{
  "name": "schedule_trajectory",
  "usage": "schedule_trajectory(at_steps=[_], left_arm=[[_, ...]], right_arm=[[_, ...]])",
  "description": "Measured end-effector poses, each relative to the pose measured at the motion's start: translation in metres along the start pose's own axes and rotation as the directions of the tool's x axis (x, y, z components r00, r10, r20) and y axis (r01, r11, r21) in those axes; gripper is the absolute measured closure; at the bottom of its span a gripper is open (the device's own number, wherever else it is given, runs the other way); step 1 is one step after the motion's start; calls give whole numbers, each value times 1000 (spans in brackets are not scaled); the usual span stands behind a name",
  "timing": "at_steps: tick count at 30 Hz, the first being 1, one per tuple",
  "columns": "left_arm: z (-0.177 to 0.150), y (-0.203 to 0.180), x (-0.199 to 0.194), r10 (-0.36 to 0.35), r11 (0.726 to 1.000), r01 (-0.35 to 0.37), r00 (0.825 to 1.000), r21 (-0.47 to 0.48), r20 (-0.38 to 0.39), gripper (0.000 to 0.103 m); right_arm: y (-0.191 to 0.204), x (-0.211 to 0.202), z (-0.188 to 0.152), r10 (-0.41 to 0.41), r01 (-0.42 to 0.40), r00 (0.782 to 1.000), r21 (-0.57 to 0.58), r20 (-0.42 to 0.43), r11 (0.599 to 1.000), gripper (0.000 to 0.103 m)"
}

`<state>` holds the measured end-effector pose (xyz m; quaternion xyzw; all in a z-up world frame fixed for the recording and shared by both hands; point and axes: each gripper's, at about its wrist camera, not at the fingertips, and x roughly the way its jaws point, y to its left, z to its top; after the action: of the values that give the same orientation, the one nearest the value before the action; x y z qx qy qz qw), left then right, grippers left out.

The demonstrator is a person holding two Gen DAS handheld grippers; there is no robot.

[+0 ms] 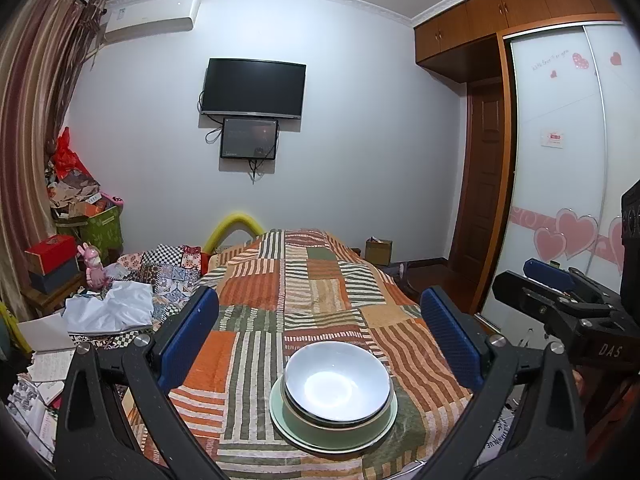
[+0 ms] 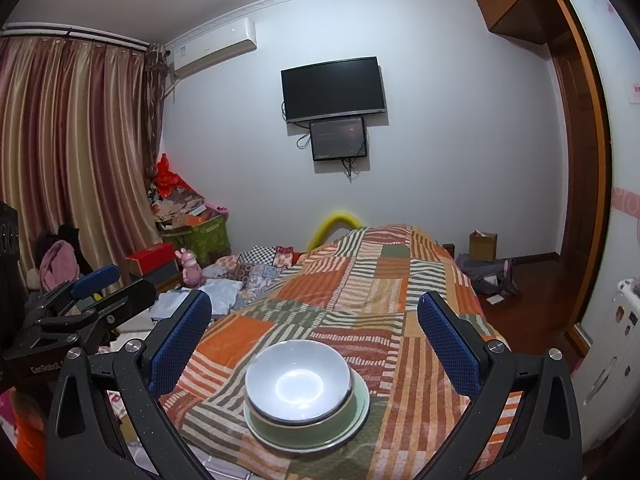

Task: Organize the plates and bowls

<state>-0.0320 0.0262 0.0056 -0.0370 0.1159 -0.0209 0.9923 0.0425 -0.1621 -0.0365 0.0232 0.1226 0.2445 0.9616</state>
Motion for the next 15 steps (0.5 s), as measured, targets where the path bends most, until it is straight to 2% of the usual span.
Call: schedule_trajectory(at_steps=[15], left_arm=[[0,3,3,-13,1000,12,1000,-7,-7,1]], right_arm=[[-4,2,0,-2,2,1000,10,-1,1000,0]])
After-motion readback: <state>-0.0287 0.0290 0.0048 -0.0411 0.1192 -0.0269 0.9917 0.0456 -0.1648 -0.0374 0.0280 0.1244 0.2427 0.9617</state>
